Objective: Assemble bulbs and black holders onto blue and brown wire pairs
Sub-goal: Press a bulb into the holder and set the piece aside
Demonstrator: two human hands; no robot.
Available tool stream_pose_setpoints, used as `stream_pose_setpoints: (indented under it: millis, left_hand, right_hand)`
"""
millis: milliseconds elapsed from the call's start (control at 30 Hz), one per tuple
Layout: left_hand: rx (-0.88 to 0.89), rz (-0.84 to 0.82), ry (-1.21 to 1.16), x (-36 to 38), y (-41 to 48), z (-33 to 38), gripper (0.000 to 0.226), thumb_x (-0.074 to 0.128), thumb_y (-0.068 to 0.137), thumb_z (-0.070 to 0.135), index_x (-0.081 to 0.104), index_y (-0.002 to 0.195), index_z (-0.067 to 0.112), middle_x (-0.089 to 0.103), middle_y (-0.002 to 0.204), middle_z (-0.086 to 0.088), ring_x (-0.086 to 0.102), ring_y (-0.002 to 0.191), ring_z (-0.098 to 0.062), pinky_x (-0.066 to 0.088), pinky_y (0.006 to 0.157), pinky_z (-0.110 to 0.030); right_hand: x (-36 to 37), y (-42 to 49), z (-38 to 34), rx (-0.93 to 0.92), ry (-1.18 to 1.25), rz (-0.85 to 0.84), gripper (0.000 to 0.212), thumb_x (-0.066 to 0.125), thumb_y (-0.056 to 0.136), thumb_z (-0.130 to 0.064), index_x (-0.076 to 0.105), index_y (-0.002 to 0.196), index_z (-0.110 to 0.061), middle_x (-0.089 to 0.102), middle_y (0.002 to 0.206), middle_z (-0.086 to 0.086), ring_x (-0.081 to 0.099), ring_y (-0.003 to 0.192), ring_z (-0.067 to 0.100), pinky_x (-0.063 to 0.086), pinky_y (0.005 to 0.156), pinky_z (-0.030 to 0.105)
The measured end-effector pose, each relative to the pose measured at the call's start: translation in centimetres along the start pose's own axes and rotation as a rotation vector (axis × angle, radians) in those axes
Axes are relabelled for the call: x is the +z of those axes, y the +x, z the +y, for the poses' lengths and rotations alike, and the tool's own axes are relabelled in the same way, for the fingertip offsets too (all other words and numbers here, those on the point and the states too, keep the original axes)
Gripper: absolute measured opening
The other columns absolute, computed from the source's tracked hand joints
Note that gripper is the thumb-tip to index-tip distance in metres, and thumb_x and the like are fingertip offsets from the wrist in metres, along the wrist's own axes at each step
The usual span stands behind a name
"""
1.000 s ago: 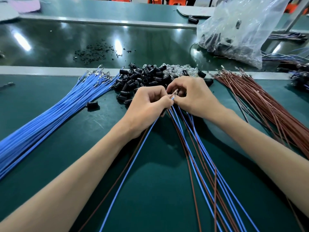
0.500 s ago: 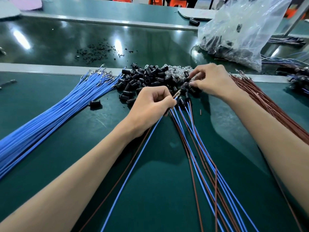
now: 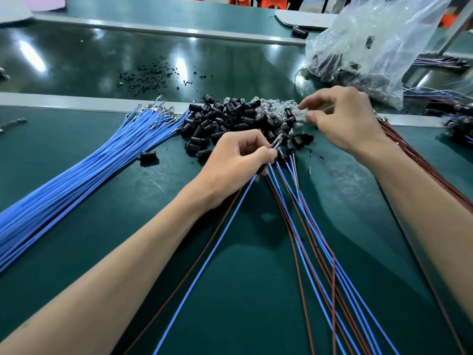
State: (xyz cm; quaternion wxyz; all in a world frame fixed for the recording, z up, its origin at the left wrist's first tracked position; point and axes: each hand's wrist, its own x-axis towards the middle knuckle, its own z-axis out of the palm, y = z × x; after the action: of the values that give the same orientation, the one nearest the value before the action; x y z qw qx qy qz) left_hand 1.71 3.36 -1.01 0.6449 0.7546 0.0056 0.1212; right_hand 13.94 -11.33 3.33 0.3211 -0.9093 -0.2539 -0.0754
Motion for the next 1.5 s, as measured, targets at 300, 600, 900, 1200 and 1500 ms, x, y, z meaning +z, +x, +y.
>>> stream_pose_setpoints:
  millis: [300,600,900,1200,1500]
  left_hand:
    - [0.04,-0.165,0.108,0.2,-0.3,0.1,0.01,0.066,0.087,0.008,0.065,0.078,0.01,0.065,0.069,-0.004,0.063,0.057,-0.011,0.052,0.064,-0.028]
    - [0.0,-0.144,0.123,0.3,-0.1,0.1,0.011,0.065,0.088,0.011,0.066,0.077,0.014,0.062,0.057,0.008,0.06,0.055,-0.007,0.05,0.062,-0.023]
    - [-0.029,-0.11,0.172,0.6,-0.2,0.4,0.015,0.063,0.09,0.02,0.067,0.075,0.016,0.053,0.05,0.009,0.049,0.051,-0.004,0.037,0.051,-0.015]
    - [0.005,-0.116,0.209,0.7,-0.4,0.5,0.016,0.064,0.089,0.019,0.066,0.073,0.017,0.052,0.052,0.002,0.045,0.052,-0.01,0.034,0.052,-0.021]
    - [-0.018,-0.098,0.171,0.7,-0.4,0.5,0.022,0.064,0.089,0.022,0.064,0.069,0.015,0.054,0.054,0.007,0.048,0.05,-0.004,0.036,0.05,-0.014]
  right_hand:
    - [0.9,-8.0,0.3,0.105,0.817,-0.142,0.016,0.071,0.07,-0.027,0.076,0.084,-0.02,0.075,0.081,-0.002,0.066,0.074,0.003,0.049,0.07,0.012]
    - [1.6,-9.0,1.4,0.027,0.628,-0.1,0.012,0.072,0.083,-0.01,0.071,0.081,-0.022,0.069,0.072,-0.013,0.061,0.067,-0.002,0.045,0.067,0.01]
    - [1.3,-9.1,1.3,0.145,0.768,-0.135,0.006,0.074,0.08,-0.008,0.075,0.083,-0.013,0.074,0.084,0.008,0.066,0.079,0.013,0.052,0.08,0.025]
    - [1.4,-9.2,1.4,0.12,0.777,-0.107,0.006,0.072,0.082,-0.005,0.074,0.086,-0.007,0.073,0.081,0.004,0.066,0.075,0.007,0.048,0.073,0.015]
    - [1.4,-9.2,1.4,0.042,0.844,-0.018,0.013,0.072,0.076,-0.022,0.074,0.088,-0.028,0.074,0.083,-0.004,0.067,0.078,0.007,0.05,0.076,0.015]
